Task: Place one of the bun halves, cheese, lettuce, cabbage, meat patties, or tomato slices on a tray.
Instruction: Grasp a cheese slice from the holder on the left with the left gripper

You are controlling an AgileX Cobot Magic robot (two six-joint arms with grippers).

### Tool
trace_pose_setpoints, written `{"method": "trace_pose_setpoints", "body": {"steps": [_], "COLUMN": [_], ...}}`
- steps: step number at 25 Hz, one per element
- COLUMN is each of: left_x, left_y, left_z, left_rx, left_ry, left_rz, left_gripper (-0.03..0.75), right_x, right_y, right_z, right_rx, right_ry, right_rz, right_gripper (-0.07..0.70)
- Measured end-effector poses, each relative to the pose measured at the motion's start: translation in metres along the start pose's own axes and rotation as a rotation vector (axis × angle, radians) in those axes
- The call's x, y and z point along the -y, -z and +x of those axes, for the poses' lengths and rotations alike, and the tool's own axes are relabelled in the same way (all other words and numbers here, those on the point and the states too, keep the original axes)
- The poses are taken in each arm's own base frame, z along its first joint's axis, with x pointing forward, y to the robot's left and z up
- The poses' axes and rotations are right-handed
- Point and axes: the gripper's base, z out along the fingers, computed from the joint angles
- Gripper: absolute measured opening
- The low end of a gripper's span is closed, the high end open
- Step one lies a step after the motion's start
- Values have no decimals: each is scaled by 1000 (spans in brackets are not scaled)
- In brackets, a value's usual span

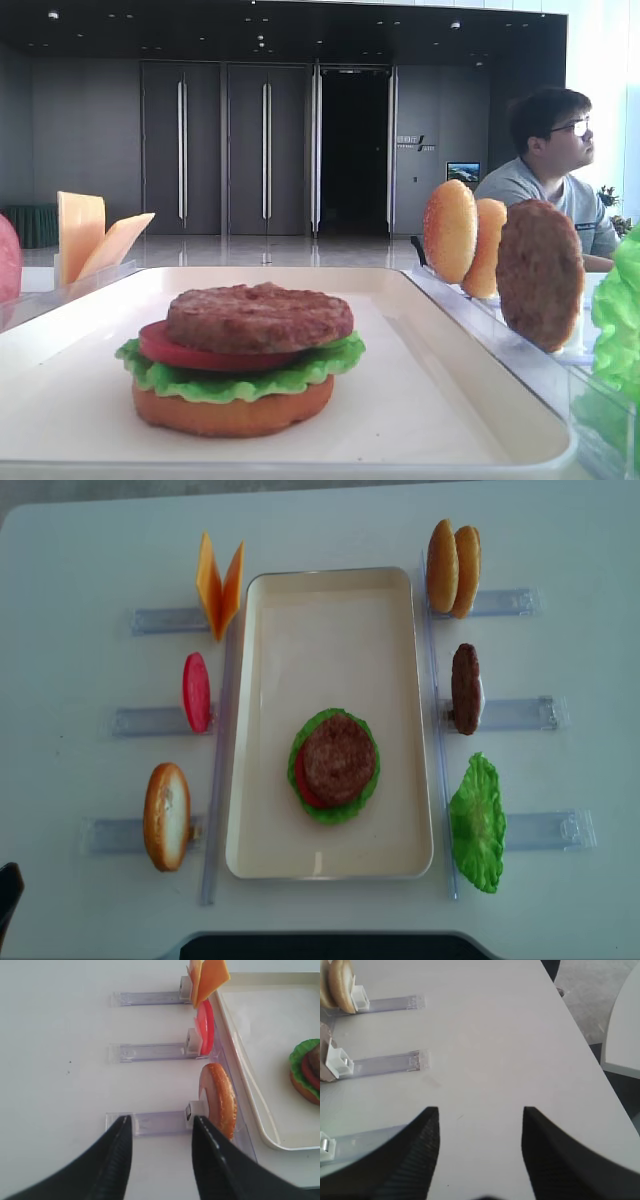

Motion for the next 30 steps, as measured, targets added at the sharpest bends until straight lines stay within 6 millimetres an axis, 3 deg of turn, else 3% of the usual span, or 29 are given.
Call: {"method": "trace_pose_setpoints", "body": {"steps": [18, 25, 30], "left_x": [-5, -6, -3], "left_y": [-5, -32, -76], "left_z": [-6, -59, -109], "left_rx": [-44, -215, -320], "left_ry": [-5, -17, 5], "left_rz": [-59, -90, -89], "left_gripper": [307, 307, 307], "right_x": [0, 0, 0], "right_y": [0, 0, 0], "right_z": [0, 0, 0], "right_rx": [0, 0, 0], "right_ry": [0, 0, 0], "right_rz": [0, 0, 0], "right_gripper": [356, 356, 356]}}
